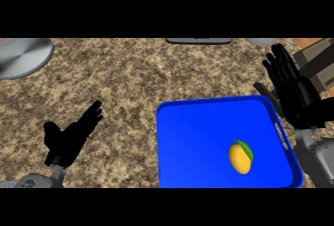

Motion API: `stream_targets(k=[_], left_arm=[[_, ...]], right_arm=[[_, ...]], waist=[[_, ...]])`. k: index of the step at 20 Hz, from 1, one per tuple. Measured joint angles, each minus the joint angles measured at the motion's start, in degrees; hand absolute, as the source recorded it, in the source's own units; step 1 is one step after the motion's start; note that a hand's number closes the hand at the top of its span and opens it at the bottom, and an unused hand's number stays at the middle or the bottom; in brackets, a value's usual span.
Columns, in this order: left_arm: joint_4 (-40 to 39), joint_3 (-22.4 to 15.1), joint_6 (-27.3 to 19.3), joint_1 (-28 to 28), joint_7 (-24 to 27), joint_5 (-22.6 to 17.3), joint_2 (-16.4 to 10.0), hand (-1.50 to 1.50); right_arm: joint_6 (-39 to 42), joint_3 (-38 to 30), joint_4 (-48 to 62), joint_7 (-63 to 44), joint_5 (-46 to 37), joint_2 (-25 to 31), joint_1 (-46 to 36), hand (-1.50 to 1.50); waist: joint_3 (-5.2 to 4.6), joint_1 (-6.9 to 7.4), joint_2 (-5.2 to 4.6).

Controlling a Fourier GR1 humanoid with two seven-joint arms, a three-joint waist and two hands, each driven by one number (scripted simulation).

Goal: Pick the lemon from the tray and place it in the tiered basket

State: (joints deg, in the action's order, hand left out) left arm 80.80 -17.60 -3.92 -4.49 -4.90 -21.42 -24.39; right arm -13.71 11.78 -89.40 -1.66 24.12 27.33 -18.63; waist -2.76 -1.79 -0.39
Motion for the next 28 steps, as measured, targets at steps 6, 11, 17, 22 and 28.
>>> stream_targets(k=[6,11,17,22,28], left_arm=[[-1.8,3.0,-7.6,3.8,3.0,3.2,0.6,0.0],[-2.3,4.5,-12.2,6.5,5.1,4.4,2.1,0.0],[-2.0,2.5,-16.8,6.6,6.6,8.2,5.8,0.0],[-0.6,2.0,-17.4,8.2,7.2,9.6,6.0,0.0],[-0.5,1.4,-18.5,7.7,6.2,10.6,7.0,0.0]], right_arm=[[2.0,-10.8,-2.9,13.8,4.4,0.1,7.8,1.5],[-4.5,-22.2,4.2,16.3,12.1,-6.5,16.4,-1.5],[9.8,-30.2,6.1,28.0,20.9,-13.0,27.9,-1.5],[21.0,-29.1,4.8,26.5,18.3,-7.2,38.2,-1.5],[23.2,-25.7,-3.5,23.6,6.6,1.4,47.5,-1.5]], waist=[[2.46,-0.8,0.88],[3.08,-1.94,0.64],[3.1,-0.42,0.7],[2.94,0.55,0.71],[2.76,0.62,0.62]])
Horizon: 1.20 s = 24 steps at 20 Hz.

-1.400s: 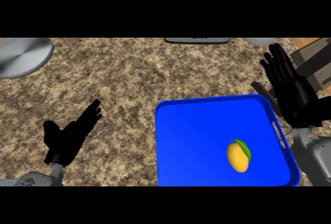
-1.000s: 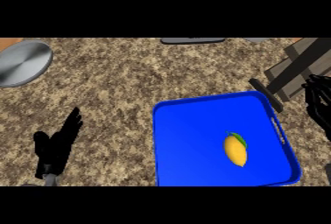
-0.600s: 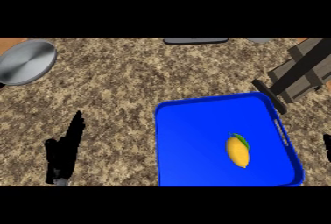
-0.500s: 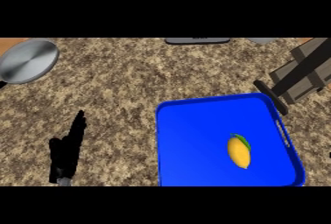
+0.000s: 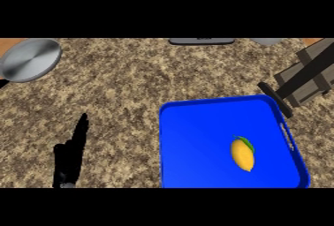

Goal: Pick the lemon from the tray and place it in the tiered basket

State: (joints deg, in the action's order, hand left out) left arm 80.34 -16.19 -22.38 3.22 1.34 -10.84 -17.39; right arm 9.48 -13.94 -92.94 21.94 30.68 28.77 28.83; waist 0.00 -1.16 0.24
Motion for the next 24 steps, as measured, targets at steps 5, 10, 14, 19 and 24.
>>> stream_targets(k=[5,10,14,19,24], left_arm=[[0.7,0.1,0.0,0.7,0.1,0.4,0.0,0.0],[0.5,0.0,0.5,0.5,0.2,1.1,0.8,0.0],[0.8,0.1,0.4,0.3,-1.3,1.8,1.5,0.0],[0.0,1.0,1.5,-0.4,-1.2,2.2,1.9,0.0],[-0.3,1.9,2.7,-0.2,-0.7,2.4,1.9,0.0]], right_arm=[[-6.1,1.3,-9.5,-6.1,-10.2,4.0,5.9,-1.5],[-14.6,4.7,-20.5,-16.0,-18.7,1.8,8.0,-1.5],[-18.6,8.9,-24.4,-22.3,-26.5,-0.5,7.5,-1.5],[-21.3,13.6,-26.7,-31.8,-36.6,-1.1,3.7,-1.5],[-21.2,19.1,-26.2,-39.3,-45.9,-1.9,1.5,-1.5]], waist=[[-0.06,0.35,-0.05],[0.03,0.73,-0.06],[0.05,0.96,-0.1],[0.1,1.28,-0.12],[0.14,1.33,-0.09]])
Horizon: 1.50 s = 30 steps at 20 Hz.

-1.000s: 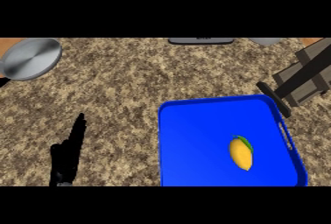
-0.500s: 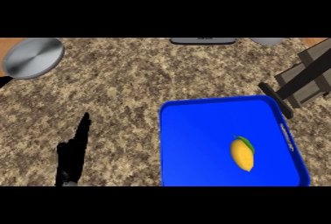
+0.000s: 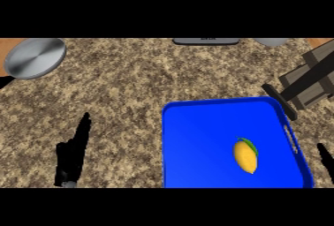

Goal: Pick the lemon from the tray and place it in the tiered basket

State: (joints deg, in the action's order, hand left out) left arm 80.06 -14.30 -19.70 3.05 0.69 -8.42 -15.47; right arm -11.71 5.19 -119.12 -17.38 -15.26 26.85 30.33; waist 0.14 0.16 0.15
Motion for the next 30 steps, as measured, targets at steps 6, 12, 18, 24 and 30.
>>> stream_targets(k=[6,12,18,24,30], left_arm=[[1.0,1.0,0.8,0.6,-1.4,1.3,1.0,0.0],[0.7,1.5,1.0,1.2,0.5,3.6,2.4,0.0],[1.8,1.9,1.0,1.5,-1.3,4.5,3.4,0.0],[1.6,3.2,2.3,1.3,-1.6,5.4,4.2,0.0],[2.1,4.4,3.7,1.4,-2.8,6.3,4.6,0.0]], right_arm=[[3.7,2.1,-0.4,-6.7,-3.8,-2.5,-4.2,-1.5],[6.8,5.2,0.6,-13.4,-8.1,-5.6,-10.3,-1.5],[12.0,6.1,2.5,-19.1,-9.5,-5.9,-13.6,-1.5],[15.9,5.1,4.9,-20.8,-9.6,-7.5,-16.6,-1.5],[18.4,3.9,8.8,-19.0,-10.3,-8.9,-17.9,-1.5]], waist=[[-0.02,-0.14,0.01],[0.04,-0.06,0.06],[0.0,-0.08,0.0],[0.04,-0.13,0.03],[-0.01,-0.15,0.02]])
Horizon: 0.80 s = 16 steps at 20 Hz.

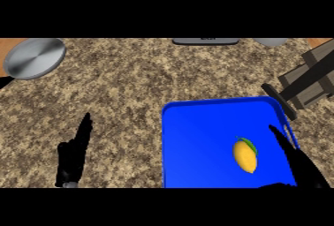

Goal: Pick the lemon from the tray and place it in the tiered basket

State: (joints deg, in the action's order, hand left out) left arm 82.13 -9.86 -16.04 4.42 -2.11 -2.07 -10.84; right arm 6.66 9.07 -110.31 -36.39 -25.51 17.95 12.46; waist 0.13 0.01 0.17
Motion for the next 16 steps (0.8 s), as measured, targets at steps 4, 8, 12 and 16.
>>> stream_targets(k=[4,8,12,16], left_arm=[[0.0,0.9,1.0,0.3,0.6,0.5,0.4,0.0],[-1.4,1.2,1.0,-0.5,1.0,1.5,1.9,0.0],[-1.4,1.9,1.4,0.1,2.3,2.0,2.6,0.0],[-0.8,2.6,2.4,0.5,2.2,2.5,2.6,0.0]], right_arm=[[1.4,0.5,0.7,-0.2,-0.6,-1.5,0.4,-1.5],[2.1,0.2,4.2,1.3,-1.1,-3.0,-0.3,-1.5],[1.5,0.7,7.7,2.1,-2.2,-5.5,-2.1,-1.5],[0.8,-0.1,11.5,5.4,-3.2,-6.4,-2.3,1.5]], waist=[[0.01,-0.04,0.01],[0.07,-0.04,0.05],[0.12,0.03,0.08],[0.03,-0.01,0.1]])
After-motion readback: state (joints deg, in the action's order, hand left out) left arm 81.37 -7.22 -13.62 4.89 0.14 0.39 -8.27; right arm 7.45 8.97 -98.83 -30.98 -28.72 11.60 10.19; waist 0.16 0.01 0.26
